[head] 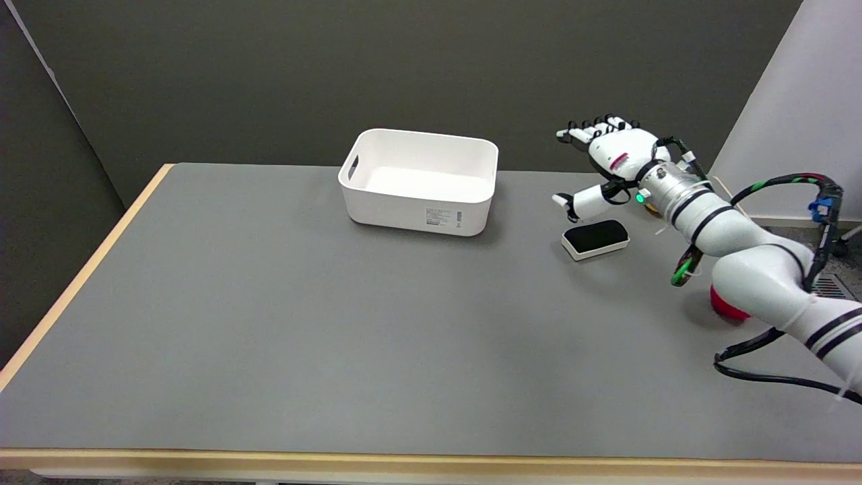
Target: Pick up the chalkboard eraser.
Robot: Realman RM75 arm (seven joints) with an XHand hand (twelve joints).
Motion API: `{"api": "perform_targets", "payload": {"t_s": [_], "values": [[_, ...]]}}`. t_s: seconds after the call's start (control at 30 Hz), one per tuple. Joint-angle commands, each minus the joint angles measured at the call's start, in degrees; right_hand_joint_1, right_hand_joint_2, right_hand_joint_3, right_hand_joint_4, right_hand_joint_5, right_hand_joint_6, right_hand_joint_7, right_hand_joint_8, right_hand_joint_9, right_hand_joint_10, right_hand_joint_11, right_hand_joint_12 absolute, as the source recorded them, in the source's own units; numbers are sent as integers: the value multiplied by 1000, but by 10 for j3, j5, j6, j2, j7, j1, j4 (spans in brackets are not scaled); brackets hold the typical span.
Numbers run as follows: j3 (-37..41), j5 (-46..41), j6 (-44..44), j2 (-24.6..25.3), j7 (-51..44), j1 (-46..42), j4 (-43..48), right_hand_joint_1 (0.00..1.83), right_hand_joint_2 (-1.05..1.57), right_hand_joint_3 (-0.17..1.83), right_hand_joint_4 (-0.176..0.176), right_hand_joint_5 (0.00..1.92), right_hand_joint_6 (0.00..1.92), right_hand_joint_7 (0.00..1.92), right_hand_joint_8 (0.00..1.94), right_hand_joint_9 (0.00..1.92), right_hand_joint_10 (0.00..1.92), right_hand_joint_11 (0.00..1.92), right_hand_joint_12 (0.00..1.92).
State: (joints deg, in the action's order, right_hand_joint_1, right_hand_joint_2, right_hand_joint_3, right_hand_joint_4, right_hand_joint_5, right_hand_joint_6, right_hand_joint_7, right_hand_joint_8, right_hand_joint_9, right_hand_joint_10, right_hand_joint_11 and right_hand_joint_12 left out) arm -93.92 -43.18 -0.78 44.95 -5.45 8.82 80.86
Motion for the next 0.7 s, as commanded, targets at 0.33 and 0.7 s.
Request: {"api": "perform_targets", "payload": {"t_s": [0.33,0.7], "values": [[158,-94,-363,-64,-70,-94,150,417,526,940,47,53,239,154,306,123,597,2,1073],[154,-117,-366,-70,-117,-93,120,401,503,951,17,60,136,92,325,83,599,13,988]]}}
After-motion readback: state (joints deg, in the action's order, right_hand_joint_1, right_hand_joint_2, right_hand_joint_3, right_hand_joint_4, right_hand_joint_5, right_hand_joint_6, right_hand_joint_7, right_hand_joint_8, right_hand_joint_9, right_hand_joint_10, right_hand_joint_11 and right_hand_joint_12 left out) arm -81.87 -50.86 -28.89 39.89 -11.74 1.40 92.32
